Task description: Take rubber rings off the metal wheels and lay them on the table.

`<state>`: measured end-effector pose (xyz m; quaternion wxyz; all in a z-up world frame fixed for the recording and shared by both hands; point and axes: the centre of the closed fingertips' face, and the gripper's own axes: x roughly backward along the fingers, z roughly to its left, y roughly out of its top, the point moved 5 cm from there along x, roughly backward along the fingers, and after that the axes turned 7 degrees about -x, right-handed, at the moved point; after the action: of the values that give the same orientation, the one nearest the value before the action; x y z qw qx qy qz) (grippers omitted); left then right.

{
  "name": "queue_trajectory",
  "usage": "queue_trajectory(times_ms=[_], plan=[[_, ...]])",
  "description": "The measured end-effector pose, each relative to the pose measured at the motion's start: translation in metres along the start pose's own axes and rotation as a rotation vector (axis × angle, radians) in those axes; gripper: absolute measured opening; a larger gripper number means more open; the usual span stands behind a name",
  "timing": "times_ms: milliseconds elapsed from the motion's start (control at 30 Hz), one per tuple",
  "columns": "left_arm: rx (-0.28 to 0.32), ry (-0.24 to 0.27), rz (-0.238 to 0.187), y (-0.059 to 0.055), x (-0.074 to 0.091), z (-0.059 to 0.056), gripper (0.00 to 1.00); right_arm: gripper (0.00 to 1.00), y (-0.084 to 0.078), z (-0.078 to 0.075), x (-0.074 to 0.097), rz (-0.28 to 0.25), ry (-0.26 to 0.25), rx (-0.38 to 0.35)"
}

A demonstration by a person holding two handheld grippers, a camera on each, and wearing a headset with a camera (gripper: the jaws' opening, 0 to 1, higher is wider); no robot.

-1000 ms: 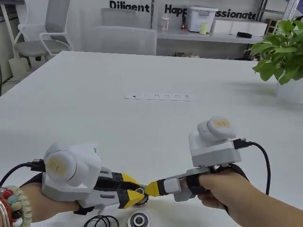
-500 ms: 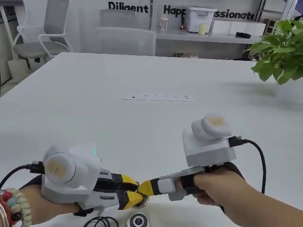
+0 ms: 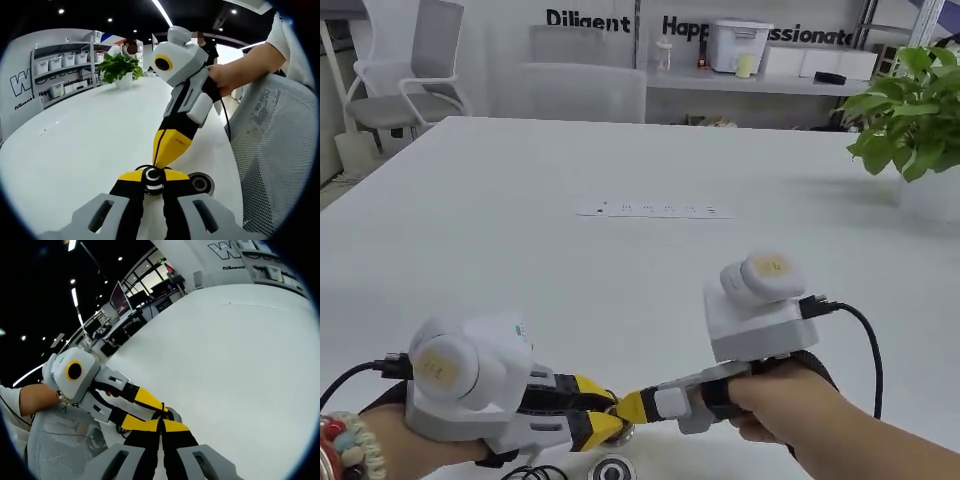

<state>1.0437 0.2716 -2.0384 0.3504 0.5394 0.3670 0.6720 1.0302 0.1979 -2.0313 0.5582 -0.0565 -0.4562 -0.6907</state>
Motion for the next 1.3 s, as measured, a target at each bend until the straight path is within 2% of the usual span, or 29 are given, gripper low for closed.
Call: queue_trajectory(times_ms=[600, 733, 933, 1000, 1100, 1200, 1300], plan=[[-0.005, 0.0, 0.0, 0.0002, -0.0003, -0.0005, 0.09, 0.0, -0.0005, -0.0012, 0.0001, 0.001, 0.002, -0.011], [0.012, 0.003, 0.003, 0.0005, -0.0009, -0.0008, 0.09, 0.0, -0.0008, -0.0022, 0.0003, 0.001, 0.0, -0.013], [0.0, -0.005, 0.039, 0.0037, -0.0018, -0.0005, 0.09, 0.0, -0.0018, -0.004, 0.0006, 0.003, -0.008, -0.024], [-0.002, -0.004, 0.054, 0.0049, -0.0024, -0.0007, 0.09, 0.0, -0.007, -0.0062, 0.0016, 0.029, -0.029, -0.025], [-0.026, -0.015, 0.065, 0.0048, -0.0009, -0.0011, 0.09, 0.0, -0.0062, -0.0064, 0.0009, 0.019, -0.023, -0.028], [0.001, -0.04, 0.056, 0.0066, 0.0007, -0.0027, 0.13, 0.0, -0.0054, -0.006, 0.0003, 0.021, -0.024, -0.025], [-0.005, -0.05, 0.051, 0.0086, 0.0012, -0.0035, 0.17, 0.0, -0.0043, -0.0062, 0.0001, 0.018, -0.023, -0.025]])
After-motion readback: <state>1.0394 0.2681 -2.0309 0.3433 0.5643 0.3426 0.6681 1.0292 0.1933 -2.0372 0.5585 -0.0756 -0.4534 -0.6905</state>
